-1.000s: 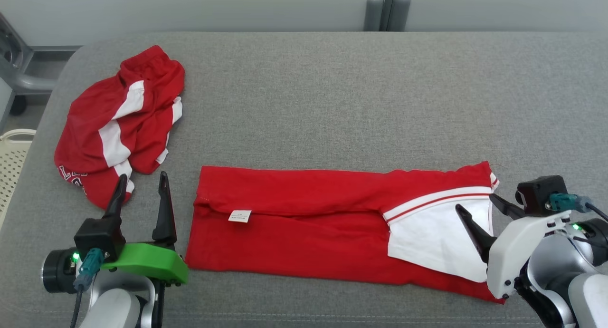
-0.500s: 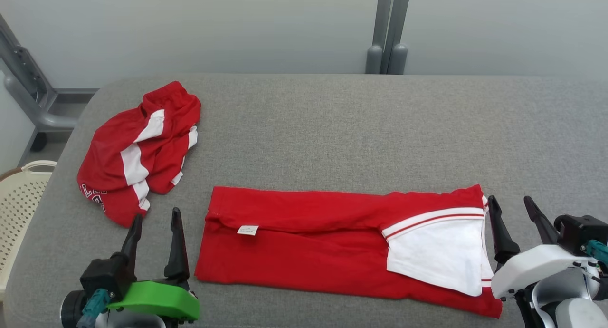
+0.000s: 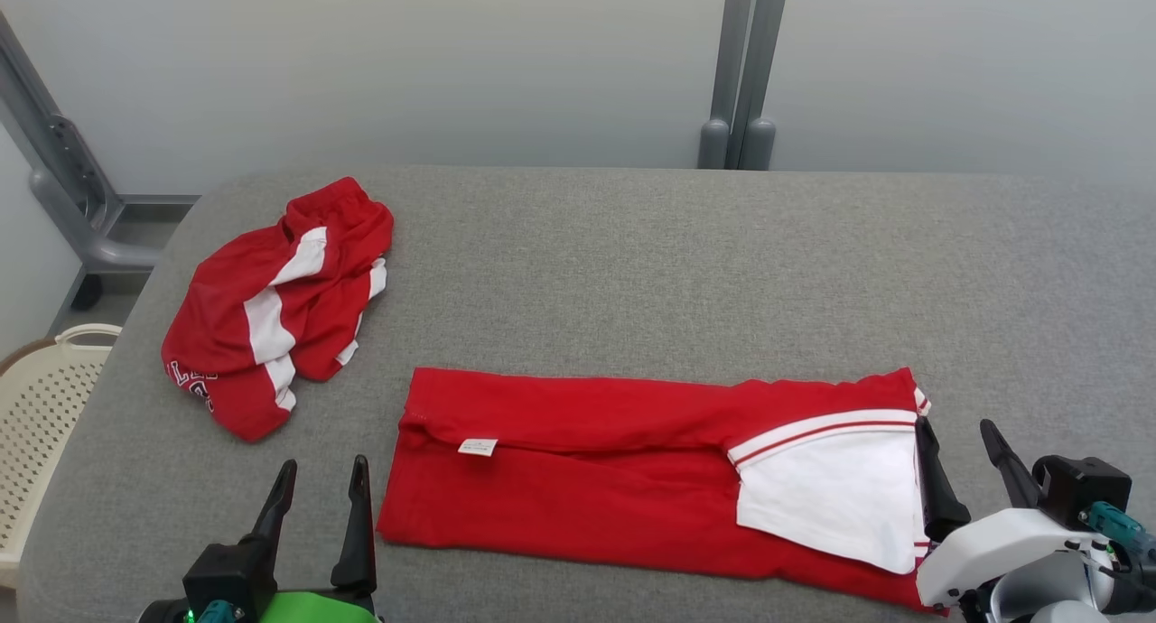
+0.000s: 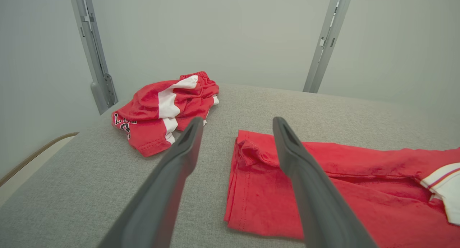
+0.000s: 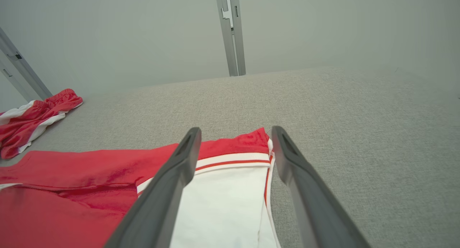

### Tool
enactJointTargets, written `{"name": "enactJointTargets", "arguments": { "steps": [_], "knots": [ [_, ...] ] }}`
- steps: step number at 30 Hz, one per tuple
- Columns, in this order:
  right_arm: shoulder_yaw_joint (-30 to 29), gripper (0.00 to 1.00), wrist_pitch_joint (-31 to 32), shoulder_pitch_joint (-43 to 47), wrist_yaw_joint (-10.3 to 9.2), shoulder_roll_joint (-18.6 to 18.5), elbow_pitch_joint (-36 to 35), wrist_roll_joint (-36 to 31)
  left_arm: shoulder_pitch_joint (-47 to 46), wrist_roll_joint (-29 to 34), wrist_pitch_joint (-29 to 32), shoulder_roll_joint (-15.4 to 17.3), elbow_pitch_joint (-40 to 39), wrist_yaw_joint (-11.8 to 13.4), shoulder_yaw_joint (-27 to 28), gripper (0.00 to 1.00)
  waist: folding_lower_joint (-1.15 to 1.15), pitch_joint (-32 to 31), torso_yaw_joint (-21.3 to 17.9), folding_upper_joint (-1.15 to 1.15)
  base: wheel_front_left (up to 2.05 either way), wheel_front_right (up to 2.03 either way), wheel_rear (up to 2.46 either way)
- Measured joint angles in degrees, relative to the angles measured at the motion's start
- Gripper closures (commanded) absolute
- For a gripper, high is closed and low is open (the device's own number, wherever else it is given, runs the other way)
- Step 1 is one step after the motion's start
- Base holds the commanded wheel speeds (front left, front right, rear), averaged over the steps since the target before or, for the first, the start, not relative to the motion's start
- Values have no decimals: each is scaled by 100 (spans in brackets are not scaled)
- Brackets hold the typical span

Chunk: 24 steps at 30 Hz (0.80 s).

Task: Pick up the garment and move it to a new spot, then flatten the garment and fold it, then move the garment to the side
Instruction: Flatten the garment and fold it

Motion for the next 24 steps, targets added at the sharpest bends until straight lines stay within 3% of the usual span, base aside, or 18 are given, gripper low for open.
{"name": "enactJointTargets", "arguments": {
  "steps": [17,21,24],
  "knots": [
    [155,0,121,-92,0,3,109,114,-41,207,0,-112,132,-59,56,0,0,137,0,0,0,0,0],
    [35,0,522,-159,0,3,85,-4,-70,243,0,-115,151,-87,80,0,0,143,-5,0,0,0,0],
    [-177,0,1203,-261,0,3,70,-83,-77,278,0,-119,178,-120,81,0,0,155,-18,0,0,0,0]
  ]
}}
